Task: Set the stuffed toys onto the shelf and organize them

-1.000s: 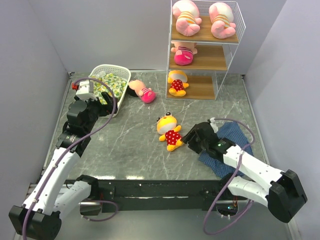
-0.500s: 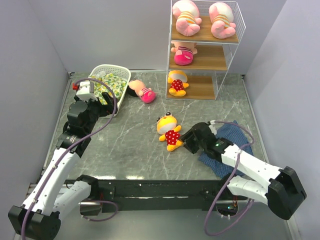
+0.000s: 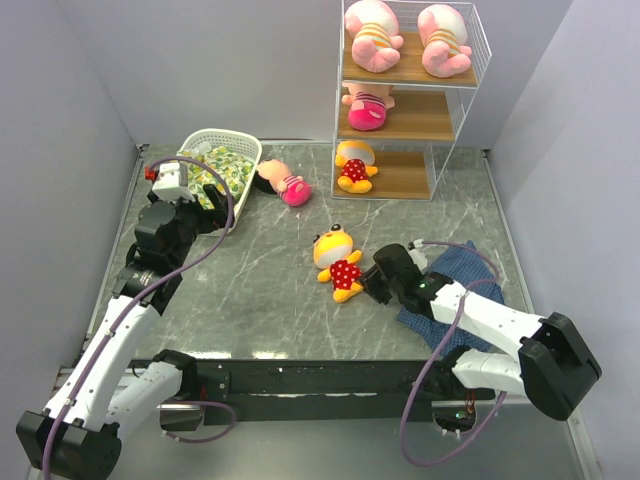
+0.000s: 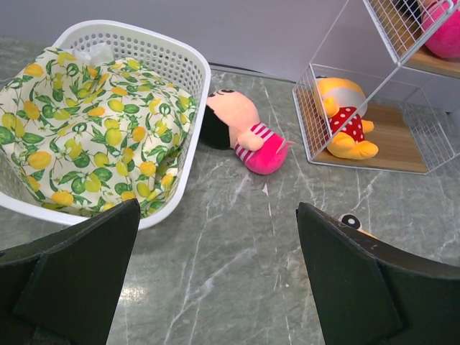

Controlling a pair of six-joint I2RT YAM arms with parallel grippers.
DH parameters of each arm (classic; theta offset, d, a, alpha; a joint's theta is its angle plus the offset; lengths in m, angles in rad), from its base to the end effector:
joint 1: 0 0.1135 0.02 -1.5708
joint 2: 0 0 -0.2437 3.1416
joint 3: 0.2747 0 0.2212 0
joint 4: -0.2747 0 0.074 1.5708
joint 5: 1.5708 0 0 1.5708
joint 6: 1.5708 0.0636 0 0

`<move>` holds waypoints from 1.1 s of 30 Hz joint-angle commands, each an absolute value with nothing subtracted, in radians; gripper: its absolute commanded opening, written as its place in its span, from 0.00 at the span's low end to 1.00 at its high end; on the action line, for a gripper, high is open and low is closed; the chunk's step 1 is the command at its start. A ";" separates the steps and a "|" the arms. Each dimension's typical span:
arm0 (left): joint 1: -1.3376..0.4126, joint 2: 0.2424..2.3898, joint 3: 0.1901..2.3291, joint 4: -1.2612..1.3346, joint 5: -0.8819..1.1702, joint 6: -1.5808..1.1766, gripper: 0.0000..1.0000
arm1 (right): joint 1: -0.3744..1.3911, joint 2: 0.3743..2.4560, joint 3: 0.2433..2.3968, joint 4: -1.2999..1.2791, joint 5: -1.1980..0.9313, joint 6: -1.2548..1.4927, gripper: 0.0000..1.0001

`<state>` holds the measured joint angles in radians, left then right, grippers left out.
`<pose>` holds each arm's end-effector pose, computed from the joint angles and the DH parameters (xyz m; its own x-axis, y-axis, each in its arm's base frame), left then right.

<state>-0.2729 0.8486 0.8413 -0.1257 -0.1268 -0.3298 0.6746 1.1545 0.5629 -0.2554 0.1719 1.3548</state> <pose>0.2026 -0.0484 0.3366 -0.1683 -0.2865 -0.9432 0.0974 0.9473 -0.3051 0.1803 0.1302 0.1651 -0.6401 0.7204 -0.2671 0.4587 0.6372 0.6194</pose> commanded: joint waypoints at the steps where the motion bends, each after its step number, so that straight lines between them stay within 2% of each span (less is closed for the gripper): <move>1: -0.276 0.854 0.868 -0.118 -0.140 -0.314 0.96 | 0.680 1.151 0.575 -0.175 0.186 1.370 0.22; 2: -0.278 0.856 0.865 -0.117 -0.140 -0.314 0.96 | 0.678 1.140 0.574 -0.172 0.181 1.368 0.15; 3: -0.278 0.856 0.867 -0.118 -0.138 -0.314 0.96 | 0.673 1.131 0.571 -0.166 0.184 1.367 0.02; 4: -0.276 0.856 0.864 -0.117 -0.138 -0.314 0.96 | 0.669 1.123 0.572 -0.164 0.186 1.362 0.00; 12: -0.278 0.862 0.867 -0.120 -0.155 -0.314 0.96 | 0.588 0.971 0.600 -0.133 0.302 1.319 0.00; 16: -0.278 0.861 0.864 -0.117 -0.160 -0.313 0.96 | 0.468 0.936 0.595 -0.094 0.266 1.270 0.00; 23: -0.278 0.861 0.864 -0.117 -0.150 -0.314 0.96 | 0.270 0.956 0.624 0.035 0.135 1.149 0.00; 33: -0.278 0.847 0.862 -0.118 -0.159 -0.314 0.96 | 0.128 1.045 0.670 0.184 0.081 1.108 0.00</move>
